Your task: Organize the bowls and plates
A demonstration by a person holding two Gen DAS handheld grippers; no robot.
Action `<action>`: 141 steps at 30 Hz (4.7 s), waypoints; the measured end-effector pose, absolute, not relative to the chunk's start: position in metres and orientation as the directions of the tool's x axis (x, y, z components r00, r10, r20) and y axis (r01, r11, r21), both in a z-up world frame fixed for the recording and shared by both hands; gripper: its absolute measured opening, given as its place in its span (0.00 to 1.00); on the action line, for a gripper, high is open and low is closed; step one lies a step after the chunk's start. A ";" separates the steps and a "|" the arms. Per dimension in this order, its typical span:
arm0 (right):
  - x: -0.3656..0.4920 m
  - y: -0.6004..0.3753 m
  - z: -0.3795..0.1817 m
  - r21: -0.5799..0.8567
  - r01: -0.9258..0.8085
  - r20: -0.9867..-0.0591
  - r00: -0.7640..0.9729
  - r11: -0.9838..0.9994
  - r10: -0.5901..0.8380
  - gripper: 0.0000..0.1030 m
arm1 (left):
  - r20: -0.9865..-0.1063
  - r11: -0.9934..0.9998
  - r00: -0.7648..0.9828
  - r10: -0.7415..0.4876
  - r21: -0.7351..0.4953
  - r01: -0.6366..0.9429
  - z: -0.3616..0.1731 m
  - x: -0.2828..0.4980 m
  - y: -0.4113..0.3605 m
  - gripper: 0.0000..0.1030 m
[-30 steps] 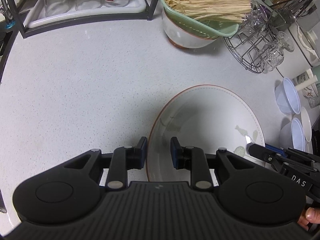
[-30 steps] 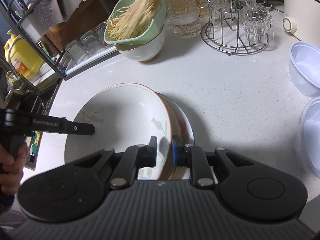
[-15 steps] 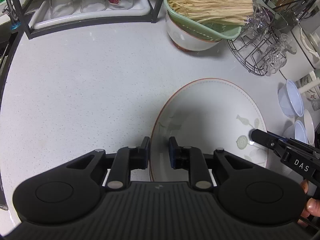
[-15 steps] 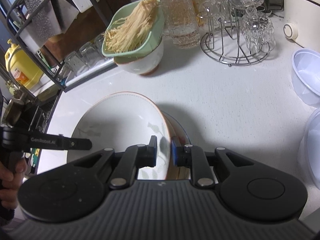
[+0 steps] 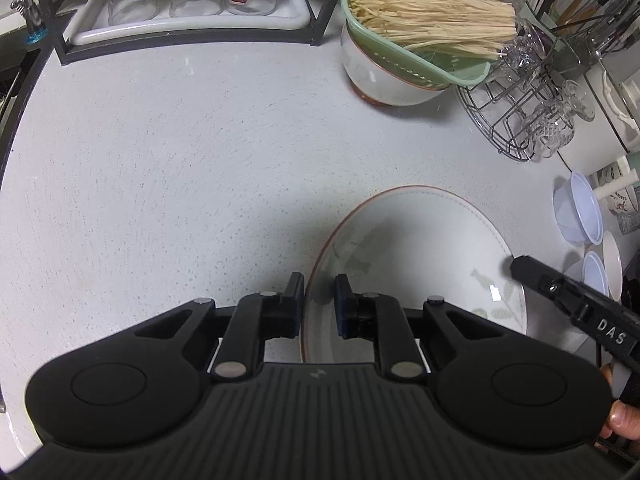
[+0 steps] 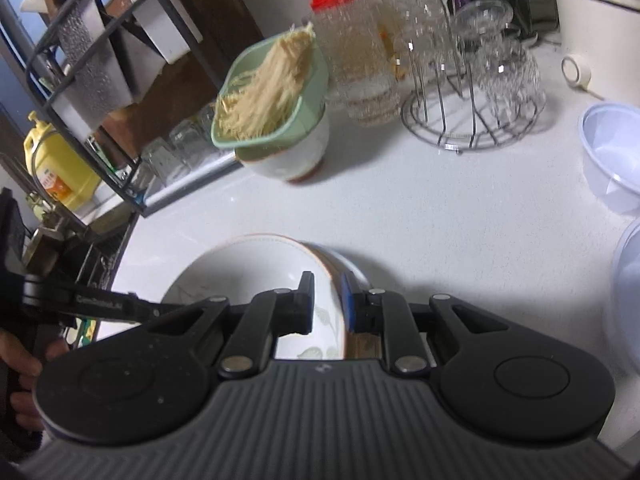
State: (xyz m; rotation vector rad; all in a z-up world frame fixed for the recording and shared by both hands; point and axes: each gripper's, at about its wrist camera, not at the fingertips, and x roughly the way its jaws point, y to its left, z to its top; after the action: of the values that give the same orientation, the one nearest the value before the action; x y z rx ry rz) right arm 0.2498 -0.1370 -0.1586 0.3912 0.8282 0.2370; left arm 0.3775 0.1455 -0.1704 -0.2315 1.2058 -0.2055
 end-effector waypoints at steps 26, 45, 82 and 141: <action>0.232 -0.149 -0.141 0.382 -0.108 -0.670 0.652 0.918 0.356 0.18 | -0.845 0.967 0.492 -0.210 -0.253 -0.022 -0.124 0.335 0.140 0.31; 0.170 -0.194 -0.081 0.305 -0.263 -0.589 0.704 0.915 0.398 0.18 | -0.755 0.964 0.614 -0.228 -0.264 0.033 -0.061 0.264 0.048 0.31; 0.098 -0.329 -0.112 0.266 0.006 -0.606 0.778 0.964 0.163 0.59 | -0.804 0.959 0.524 -0.282 -0.239 0.150 -0.106 0.250 -0.113 0.68; 0.209 -0.305 -0.168 0.376 -0.047 -0.685 0.658 0.925 0.312 0.19 | -0.848 0.950 0.433 -0.305 -0.304 0.074 -0.159 0.338 -0.099 0.21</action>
State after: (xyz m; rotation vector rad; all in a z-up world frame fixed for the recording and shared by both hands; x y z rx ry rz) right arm 0.2091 -0.3048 -0.1684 0.3427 0.8311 0.2077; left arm 0.3382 -0.0993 -0.1592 -0.2347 1.0999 -0.2390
